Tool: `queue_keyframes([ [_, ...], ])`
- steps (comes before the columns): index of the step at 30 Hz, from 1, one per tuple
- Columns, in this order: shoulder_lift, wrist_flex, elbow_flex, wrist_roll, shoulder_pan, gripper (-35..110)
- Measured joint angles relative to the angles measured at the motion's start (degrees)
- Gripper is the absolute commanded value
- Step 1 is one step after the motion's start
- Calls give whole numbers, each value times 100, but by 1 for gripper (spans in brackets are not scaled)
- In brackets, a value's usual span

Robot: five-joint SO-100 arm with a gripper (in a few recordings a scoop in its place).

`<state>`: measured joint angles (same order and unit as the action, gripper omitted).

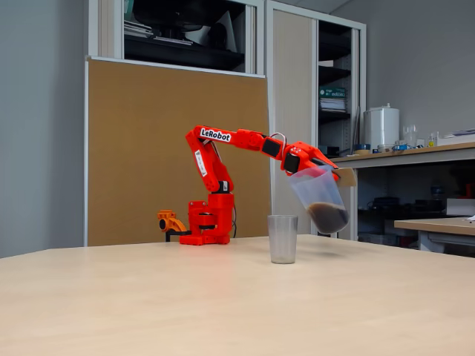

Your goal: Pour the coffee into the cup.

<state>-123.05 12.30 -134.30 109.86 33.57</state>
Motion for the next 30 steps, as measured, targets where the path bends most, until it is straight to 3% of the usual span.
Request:
queue_keyframes([
  [30,352,-1705,-290,1063,-316,0],
])
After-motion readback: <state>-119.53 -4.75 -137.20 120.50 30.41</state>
